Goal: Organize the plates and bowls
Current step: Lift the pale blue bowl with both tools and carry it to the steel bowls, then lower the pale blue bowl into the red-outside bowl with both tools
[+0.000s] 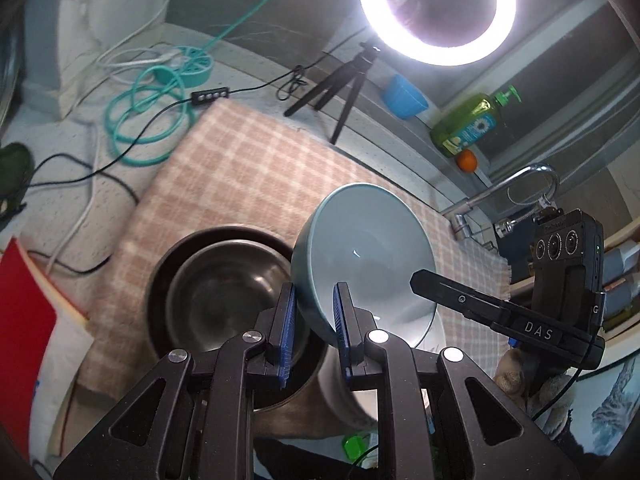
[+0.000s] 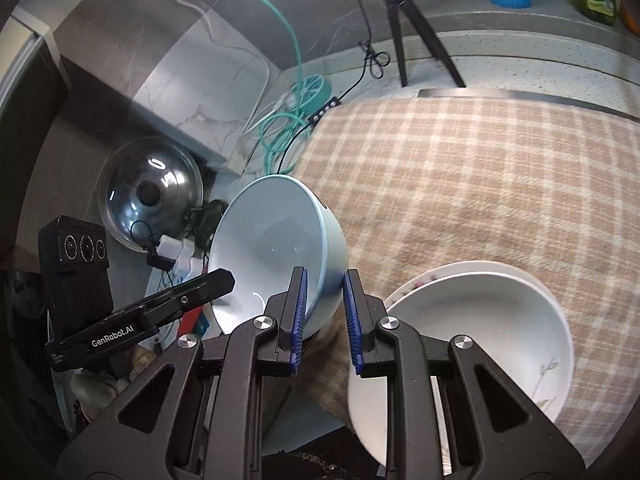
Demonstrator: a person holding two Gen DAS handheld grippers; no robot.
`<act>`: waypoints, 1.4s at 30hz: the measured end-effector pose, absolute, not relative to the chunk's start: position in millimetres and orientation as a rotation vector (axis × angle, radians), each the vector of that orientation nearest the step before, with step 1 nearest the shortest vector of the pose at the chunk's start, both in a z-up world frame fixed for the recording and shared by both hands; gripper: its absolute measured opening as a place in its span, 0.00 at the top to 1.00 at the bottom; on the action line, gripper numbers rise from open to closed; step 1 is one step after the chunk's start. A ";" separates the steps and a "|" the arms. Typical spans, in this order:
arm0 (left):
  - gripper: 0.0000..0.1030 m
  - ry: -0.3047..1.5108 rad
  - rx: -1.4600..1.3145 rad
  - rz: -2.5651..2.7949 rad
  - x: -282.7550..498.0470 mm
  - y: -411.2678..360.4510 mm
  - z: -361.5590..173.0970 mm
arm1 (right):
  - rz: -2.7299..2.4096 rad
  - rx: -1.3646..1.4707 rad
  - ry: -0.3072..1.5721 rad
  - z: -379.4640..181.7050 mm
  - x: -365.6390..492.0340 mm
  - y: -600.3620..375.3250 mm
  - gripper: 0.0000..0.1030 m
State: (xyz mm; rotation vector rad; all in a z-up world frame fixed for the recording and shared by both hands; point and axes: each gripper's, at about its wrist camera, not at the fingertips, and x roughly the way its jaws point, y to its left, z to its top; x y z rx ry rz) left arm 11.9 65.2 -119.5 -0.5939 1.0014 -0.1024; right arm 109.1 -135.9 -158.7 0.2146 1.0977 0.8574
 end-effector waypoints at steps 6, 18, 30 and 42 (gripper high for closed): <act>0.84 1.007 -0.624 -0.054 -3.0 84.8 -128.0 | 0.886 0.160 1.124 -170.1 97.8 -105.9 0.81; 0.84 1.039 -0.646 -0.015 -19.8 106.0 -146.1 | 0.892 0.077 1.176 -194.6 90.5 -70.7 0.81; 0.84 1.072 -0.645 -0.014 -20.5 110.6 -156.3 | 0.876 0.040 1.195 -204.0 88.1 -57.2 0.81; 0.84 1.082 -0.636 -0.003 -19.3 111.4 -158.2 | 0.870 -0.004 1.173 -203.2 86.3 -53.1 0.79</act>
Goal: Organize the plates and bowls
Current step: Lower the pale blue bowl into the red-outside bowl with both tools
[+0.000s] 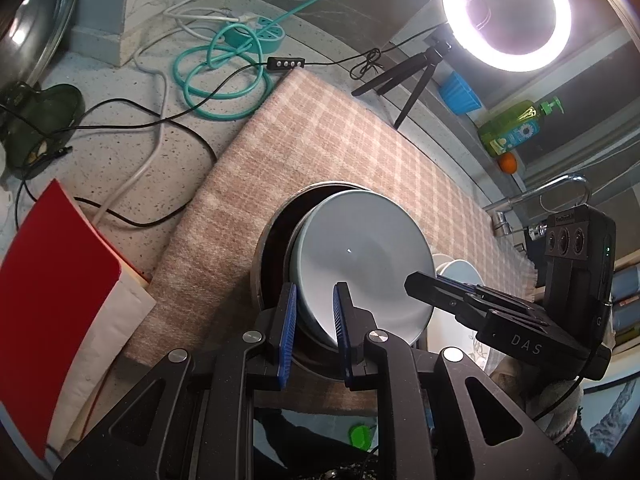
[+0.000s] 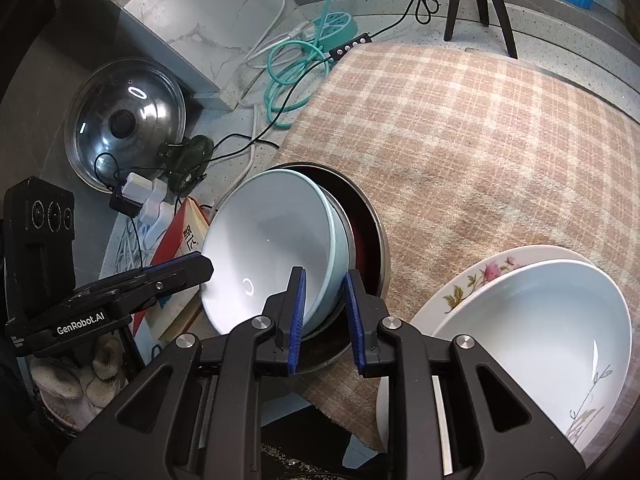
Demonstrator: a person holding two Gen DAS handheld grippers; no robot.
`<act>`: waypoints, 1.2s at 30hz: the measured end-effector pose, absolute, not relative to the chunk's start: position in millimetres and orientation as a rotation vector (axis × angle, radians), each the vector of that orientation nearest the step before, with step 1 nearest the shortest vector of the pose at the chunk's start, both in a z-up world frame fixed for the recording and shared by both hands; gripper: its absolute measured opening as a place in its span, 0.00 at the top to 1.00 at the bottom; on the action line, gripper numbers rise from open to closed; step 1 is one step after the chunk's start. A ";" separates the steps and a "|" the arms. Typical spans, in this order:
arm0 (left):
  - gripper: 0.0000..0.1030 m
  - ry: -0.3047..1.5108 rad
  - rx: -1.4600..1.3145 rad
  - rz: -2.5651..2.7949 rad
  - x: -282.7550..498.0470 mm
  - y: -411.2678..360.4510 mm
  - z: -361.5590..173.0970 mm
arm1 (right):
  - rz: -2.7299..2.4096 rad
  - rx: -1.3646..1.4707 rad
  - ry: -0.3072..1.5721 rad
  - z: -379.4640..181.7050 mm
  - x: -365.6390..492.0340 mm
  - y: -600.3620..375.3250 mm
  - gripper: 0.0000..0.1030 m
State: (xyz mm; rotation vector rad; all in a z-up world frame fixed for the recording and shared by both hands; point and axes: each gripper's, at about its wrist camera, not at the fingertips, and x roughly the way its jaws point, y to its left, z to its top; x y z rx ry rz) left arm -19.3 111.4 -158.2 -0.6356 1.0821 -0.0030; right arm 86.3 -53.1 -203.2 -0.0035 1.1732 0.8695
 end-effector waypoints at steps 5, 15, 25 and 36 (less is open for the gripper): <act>0.84 1.080 -0.635 0.004 -19.8 111.1 -157.2 | 0.874 -0.028 1.159 -201.1 85.3 -51.5 0.77; 0.82 1.067 -0.642 0.011 -21.7 113.3 -151.5 | 0.884 -0.024 1.116 -192.2 84.1 -54.9 0.52; 0.49 1.002 -0.620 0.058 -30.0 123.0 -133.5 | 0.856 0.058 1.033 -172.1 88.9 -79.0 0.20; 0.49 0.988 -0.458 0.148 -37.6 118.0 -127.6 | 0.819 0.131 1.039 -177.8 97.8 -109.0 0.20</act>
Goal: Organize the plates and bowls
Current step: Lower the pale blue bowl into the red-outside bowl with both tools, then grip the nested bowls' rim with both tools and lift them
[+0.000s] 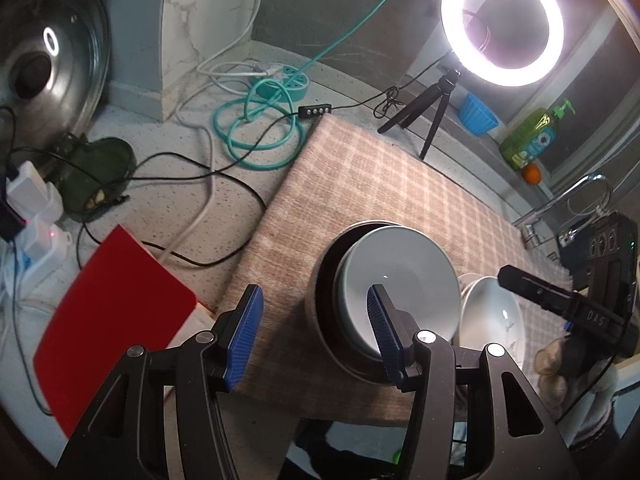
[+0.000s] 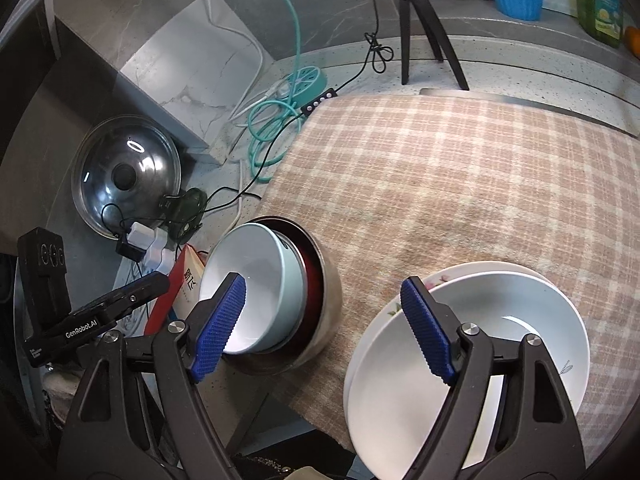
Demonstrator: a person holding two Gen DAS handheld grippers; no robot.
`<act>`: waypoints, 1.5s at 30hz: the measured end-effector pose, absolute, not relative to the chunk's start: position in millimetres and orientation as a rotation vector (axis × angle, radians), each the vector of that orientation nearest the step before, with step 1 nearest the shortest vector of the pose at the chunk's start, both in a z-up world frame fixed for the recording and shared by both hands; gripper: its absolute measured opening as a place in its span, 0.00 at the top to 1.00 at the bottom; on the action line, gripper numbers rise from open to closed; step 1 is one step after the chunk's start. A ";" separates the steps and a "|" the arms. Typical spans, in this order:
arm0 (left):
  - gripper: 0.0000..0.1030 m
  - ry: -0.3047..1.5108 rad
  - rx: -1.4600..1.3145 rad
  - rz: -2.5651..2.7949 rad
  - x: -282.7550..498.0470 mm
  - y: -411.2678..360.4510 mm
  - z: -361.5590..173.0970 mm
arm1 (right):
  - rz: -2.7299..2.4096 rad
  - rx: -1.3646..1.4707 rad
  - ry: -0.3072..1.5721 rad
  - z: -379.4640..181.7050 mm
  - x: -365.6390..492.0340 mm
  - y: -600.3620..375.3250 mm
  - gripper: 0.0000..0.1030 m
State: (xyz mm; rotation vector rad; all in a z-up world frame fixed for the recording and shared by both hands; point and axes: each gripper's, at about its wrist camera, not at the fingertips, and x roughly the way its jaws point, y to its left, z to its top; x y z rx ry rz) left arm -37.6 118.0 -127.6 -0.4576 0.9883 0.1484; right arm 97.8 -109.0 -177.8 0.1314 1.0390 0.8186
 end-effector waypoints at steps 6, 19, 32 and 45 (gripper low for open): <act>0.48 0.978 -0.406 0.167 -40.6 114.6 -125.2 | 0.787 0.131 1.023 -177.9 99.1 -121.1 0.20; 0.49 0.983 -0.422 0.158 -44.2 118.8 -135.9 | 0.764 0.084 1.002 -182.5 86.1 -116.4 0.23; 0.67 1.010 -0.529 0.063 -41.1 125.2 -153.4 | 0.780 0.105 1.077 -204.7 88.0 -103.0 0.56; 0.73 1.052 -0.620 0.019 -32.9 132.2 -173.5 | 0.801 0.093 1.112 -220.2 90.4 -86.0 0.72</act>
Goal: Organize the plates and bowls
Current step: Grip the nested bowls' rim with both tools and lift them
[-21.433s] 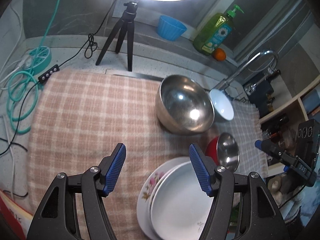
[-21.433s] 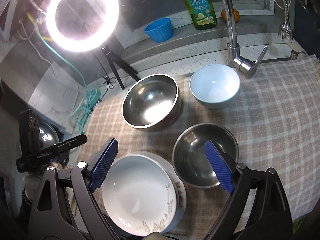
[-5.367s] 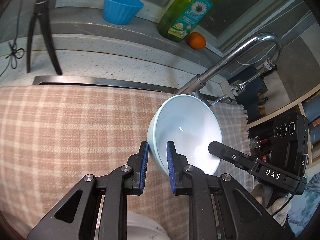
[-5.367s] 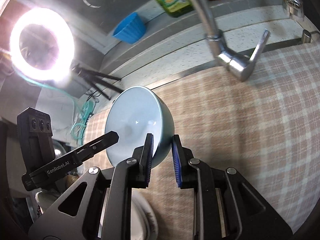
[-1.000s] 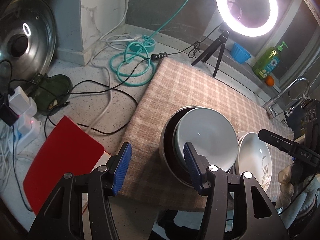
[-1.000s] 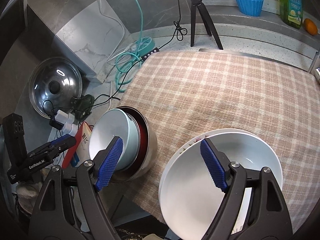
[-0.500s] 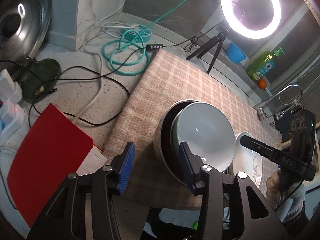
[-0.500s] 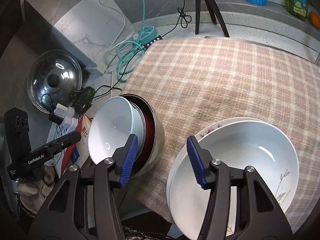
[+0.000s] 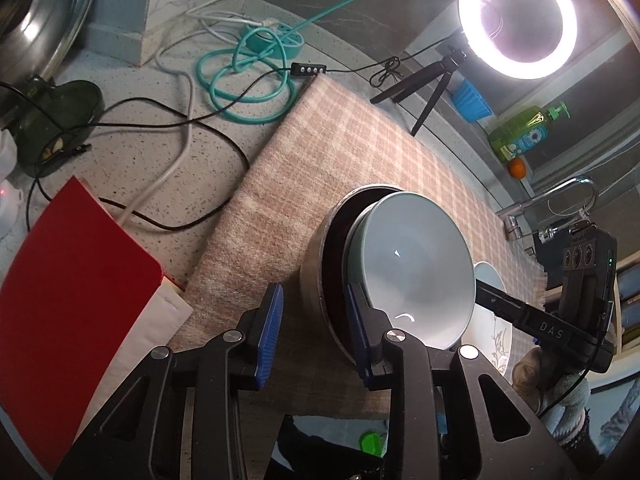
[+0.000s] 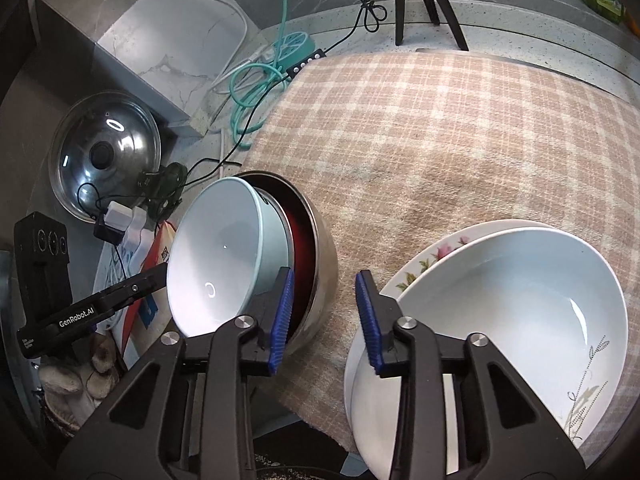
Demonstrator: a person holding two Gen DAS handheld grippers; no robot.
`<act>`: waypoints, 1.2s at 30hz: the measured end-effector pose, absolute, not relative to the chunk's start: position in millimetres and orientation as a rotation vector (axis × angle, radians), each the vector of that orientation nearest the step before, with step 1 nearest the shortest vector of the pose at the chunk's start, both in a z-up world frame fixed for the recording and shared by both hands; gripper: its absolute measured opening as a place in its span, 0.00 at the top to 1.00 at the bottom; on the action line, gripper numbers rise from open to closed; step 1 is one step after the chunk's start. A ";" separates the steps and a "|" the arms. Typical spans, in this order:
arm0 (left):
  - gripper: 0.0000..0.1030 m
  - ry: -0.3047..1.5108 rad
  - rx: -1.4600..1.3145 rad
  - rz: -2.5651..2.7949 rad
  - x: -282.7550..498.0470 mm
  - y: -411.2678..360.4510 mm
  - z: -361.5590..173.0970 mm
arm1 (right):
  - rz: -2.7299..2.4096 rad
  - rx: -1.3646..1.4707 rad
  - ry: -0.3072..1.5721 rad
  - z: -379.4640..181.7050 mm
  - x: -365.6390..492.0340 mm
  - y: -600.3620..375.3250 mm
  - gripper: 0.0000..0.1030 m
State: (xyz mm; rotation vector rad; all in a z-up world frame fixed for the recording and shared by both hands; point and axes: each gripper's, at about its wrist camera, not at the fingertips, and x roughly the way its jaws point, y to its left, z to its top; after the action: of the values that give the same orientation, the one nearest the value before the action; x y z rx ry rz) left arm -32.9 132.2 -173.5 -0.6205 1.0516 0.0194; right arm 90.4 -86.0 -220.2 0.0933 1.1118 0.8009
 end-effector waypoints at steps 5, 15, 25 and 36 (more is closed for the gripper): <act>0.78 1.057 -0.657 0.005 -30.3 134.6 -180.3 | 0.801 0.095 1.120 -224.7 92.4 -83.3 0.77; 0.82 1.077 -0.640 0.004 -27.0 133.5 -185.5 | 0.794 0.068 1.128 -226.8 92.4 -79.6 0.80; 0.92 1.074 -0.605 -0.011 -23.2 125.6 -184.3 | 0.801 0.053 1.141 -232.0 92.8 -71.2 0.86; 0.92 1.063 -0.591 -0.011 -25.3 119.3 -174.6 | 0.803 0.071 1.128 -226.5 90.7 -77.0 0.86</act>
State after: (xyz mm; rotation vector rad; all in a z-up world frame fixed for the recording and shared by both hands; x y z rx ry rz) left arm -25.3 119.3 -174.6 -0.5908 1.0633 -0.0114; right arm 90.7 -77.0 -226.5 0.0711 1.1282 0.8027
